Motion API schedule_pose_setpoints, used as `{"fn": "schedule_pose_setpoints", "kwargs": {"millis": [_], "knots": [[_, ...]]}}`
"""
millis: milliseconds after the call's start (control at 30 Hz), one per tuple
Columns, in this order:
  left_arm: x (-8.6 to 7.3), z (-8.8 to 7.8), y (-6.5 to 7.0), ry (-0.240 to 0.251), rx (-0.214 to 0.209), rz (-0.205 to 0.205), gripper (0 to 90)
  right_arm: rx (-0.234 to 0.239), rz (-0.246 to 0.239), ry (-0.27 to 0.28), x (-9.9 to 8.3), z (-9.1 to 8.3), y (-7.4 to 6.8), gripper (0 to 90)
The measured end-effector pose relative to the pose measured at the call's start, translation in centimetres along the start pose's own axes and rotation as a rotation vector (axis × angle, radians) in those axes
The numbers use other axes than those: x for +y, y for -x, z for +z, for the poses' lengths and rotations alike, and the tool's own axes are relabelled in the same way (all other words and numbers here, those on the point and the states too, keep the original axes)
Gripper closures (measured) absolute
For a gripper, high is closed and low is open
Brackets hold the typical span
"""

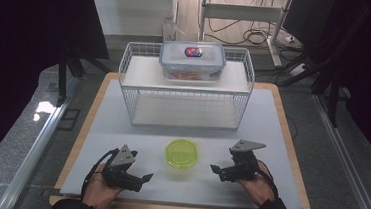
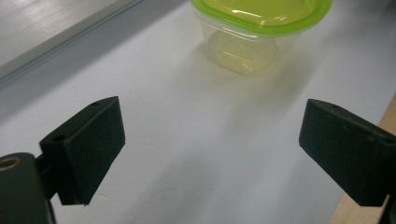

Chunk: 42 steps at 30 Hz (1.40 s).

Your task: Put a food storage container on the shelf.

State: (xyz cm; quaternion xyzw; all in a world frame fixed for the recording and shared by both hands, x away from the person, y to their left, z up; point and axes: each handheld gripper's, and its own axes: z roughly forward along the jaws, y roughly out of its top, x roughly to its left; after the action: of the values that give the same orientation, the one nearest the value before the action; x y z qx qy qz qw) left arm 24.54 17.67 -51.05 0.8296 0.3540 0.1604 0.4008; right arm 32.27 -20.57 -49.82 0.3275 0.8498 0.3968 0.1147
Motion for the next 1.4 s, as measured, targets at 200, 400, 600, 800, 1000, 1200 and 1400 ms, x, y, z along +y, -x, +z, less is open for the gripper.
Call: {"fn": "schedule_pose_setpoints", "kwargs": {"millis": [200,400,600,800,1000,1200,1400], "knots": [[-0.5,0.0,-0.4,0.010,0.014,-0.001,3.2,0.008,0.056,0.004,0.3,0.1,-0.1,2.4],[-0.7,-0.1,-0.7,0.001,0.028,-0.002,3.5,0.058,0.076,-0.028,1.0,0.2,-0.4,1.8],[-0.8,-0.1,-0.7,-0.002,0.032,0.002,4.0,0.070,0.072,-0.073,1.4,0.5,-0.6,5.8],[-0.9,0.0,-0.7,-0.018,0.034,0.015,4.4,0.097,0.085,-0.061,2.0,0.5,-0.5,13.9],[-0.9,-0.1,-0.7,-0.022,0.038,0.016,4.7,0.118,0.114,-0.036,2.5,0.5,-0.3,21.5],[-0.9,0.0,-0.7,-0.033,0.051,0.025,4.8,0.127,0.131,0.003,3.3,0.7,0.1,27.6],[-1.0,0.0,-0.7,-0.036,0.056,0.027,5.0,0.193,0.181,0.005,3.9,1.6,0.3,34.4]]}}
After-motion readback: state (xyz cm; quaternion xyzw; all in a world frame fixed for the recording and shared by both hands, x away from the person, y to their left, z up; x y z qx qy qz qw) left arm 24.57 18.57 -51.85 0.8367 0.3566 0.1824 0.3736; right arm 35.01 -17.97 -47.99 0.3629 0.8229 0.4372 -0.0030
